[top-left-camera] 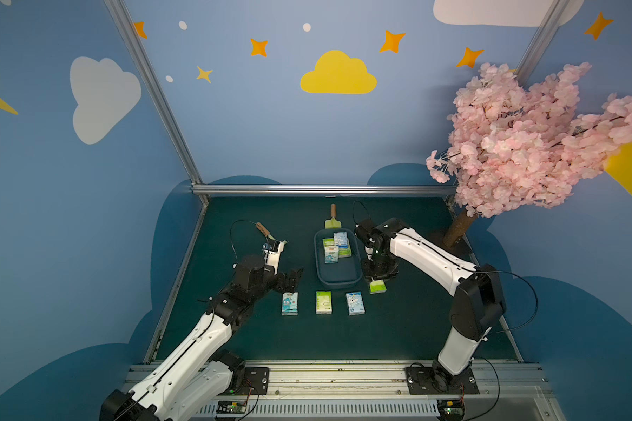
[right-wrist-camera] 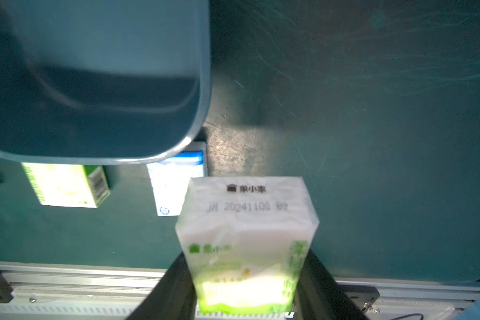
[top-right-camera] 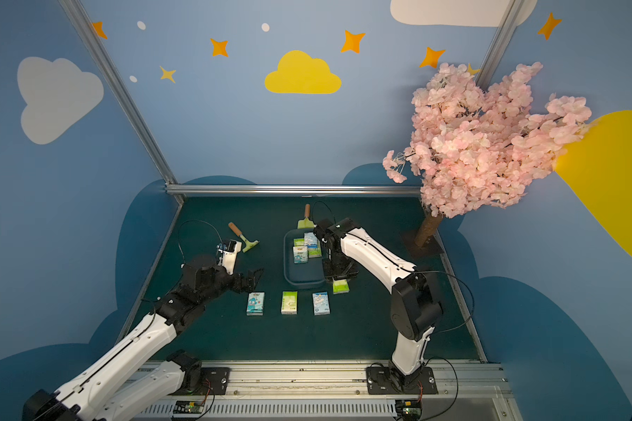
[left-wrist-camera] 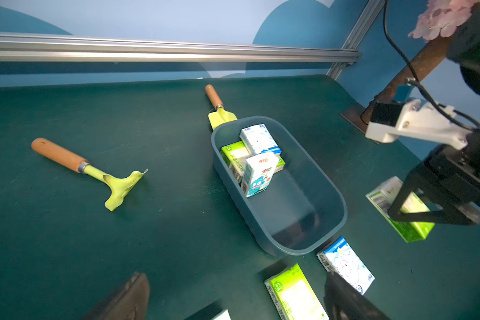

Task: Take the pocket tissues out of the storage box
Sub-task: Place the pocket tissues at the center of the board.

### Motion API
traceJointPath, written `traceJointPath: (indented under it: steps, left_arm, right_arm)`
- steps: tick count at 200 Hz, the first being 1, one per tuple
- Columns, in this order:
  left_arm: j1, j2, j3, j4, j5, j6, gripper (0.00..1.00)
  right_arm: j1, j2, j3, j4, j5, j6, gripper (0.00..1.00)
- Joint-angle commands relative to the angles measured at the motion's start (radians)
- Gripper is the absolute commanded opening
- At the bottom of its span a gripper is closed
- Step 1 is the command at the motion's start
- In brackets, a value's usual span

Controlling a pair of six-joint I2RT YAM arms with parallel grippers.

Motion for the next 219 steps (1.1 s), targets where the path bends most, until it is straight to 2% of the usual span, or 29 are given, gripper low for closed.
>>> traceJointPath:
  steps: [1,90,191,219]
  left_arm:
    - [0.004,-0.006,0.024,-0.022,-0.054,-0.044,1.00]
    - [0.004,-0.050,0.019,-0.069,-0.097,-0.057,1.00]
    - [0.004,-0.019,0.033,-0.056,-0.095,-0.043,1.00]
    - [0.004,-0.007,0.040,-0.056,-0.094,-0.043,1.00]
  right_arm:
    - [-0.006,-0.035,-0.060,0.055,-0.008,0.000,0.53]
    - [-0.044,0.019,-0.231,0.175,-0.032,-0.011,0.53]
    - [-0.071,0.096,-0.254,0.210,-0.031,-0.022,0.54]
    - [-0.072,0.097,-0.259,0.210,-0.031,-0.018,0.60]
